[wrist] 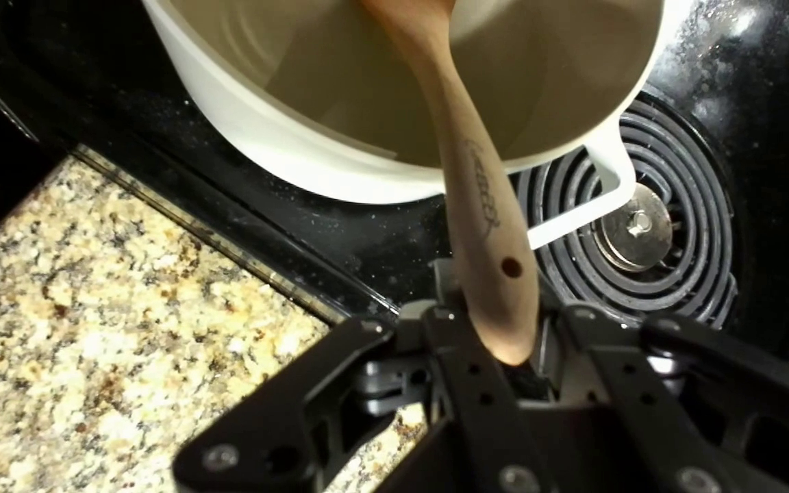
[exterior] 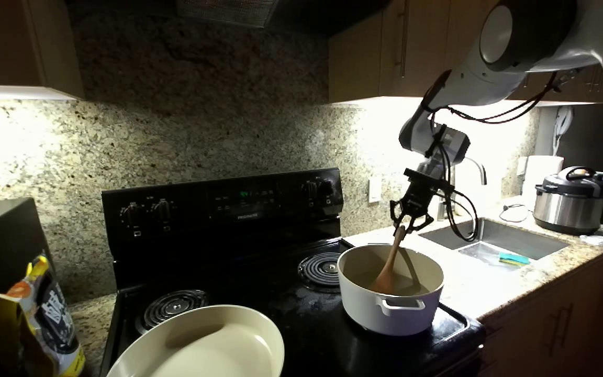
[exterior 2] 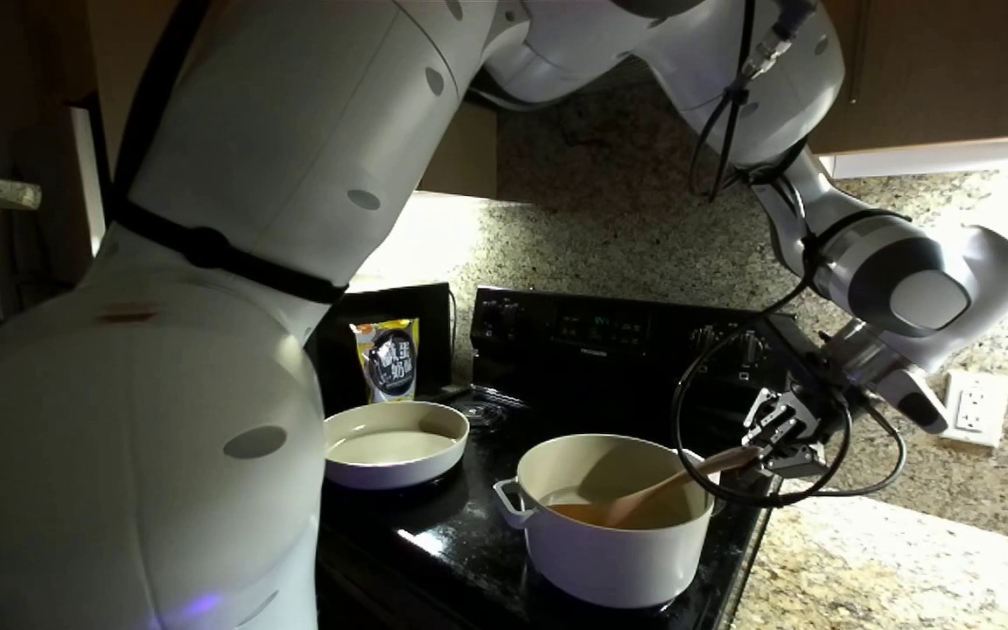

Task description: Stir the contents of the white pot with the cooking stick

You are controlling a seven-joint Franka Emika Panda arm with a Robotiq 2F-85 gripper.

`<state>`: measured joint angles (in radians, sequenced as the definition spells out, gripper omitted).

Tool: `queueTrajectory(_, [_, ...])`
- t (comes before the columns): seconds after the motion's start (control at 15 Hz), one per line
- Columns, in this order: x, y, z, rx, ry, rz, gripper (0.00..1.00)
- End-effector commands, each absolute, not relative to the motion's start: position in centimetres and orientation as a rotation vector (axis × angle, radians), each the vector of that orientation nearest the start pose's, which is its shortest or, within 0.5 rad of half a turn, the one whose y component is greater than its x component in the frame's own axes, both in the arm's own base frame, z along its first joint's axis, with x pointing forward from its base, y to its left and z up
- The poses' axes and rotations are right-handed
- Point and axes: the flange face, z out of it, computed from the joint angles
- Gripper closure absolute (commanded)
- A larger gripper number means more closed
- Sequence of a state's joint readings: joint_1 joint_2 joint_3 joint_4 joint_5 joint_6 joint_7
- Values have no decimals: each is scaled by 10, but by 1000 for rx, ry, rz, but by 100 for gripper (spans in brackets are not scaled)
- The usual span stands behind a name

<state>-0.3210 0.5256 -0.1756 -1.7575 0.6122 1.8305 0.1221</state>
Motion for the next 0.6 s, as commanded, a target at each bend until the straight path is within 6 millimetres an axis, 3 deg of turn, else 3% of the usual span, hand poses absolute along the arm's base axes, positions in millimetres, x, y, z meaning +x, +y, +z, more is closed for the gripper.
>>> queueTrajectory(0.0, [556, -245, 260, -2336, 1119, 456, 94])
queueTrajectory(0.53, [535, -242, 272, -2394, 1073, 446, 94])
